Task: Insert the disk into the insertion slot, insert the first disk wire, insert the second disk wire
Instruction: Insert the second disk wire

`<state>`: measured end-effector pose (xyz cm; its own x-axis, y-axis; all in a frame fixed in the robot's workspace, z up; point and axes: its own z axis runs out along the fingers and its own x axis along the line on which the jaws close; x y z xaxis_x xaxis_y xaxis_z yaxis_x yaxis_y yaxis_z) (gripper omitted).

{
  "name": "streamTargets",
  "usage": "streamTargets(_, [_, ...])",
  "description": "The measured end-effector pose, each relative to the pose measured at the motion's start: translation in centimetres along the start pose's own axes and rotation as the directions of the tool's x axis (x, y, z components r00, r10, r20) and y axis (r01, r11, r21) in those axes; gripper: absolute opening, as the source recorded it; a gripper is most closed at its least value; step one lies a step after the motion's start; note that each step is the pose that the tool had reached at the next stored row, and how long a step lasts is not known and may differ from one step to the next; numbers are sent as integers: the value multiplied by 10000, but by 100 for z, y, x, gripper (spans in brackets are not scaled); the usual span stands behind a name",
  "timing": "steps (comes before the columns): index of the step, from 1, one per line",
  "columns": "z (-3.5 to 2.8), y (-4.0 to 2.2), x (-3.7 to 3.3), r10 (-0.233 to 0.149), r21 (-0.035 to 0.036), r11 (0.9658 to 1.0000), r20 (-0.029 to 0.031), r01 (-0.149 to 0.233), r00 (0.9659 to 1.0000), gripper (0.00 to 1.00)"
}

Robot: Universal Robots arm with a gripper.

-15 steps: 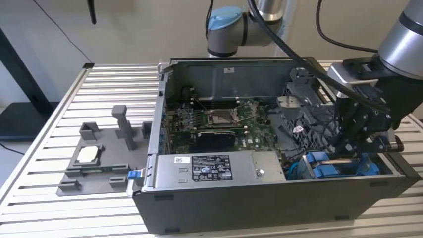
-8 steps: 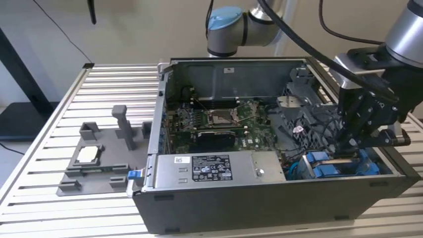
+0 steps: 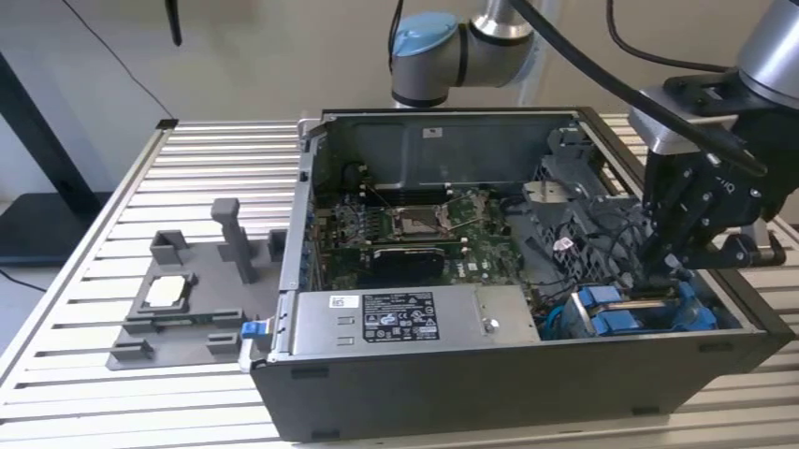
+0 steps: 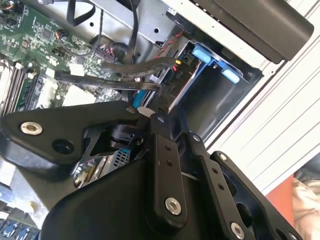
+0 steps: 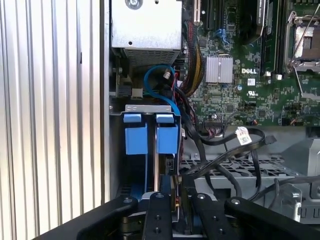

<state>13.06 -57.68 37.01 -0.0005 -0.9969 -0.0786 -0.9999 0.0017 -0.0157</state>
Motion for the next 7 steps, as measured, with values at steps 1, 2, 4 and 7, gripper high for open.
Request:
streamTargets(1, [-8, 0, 0, 0, 0, 10000, 1, 0, 10000, 24])
streamTargets(2, [-11, 0, -1, 0, 0, 10000, 3, 0, 10000, 24])
streamTargets(4, [-12, 0, -1, -1, 6, 10000, 3, 1, 10000, 24])
streamTargets(7, [-12, 0, -1, 0, 9, 10000, 2, 0, 10000, 24])
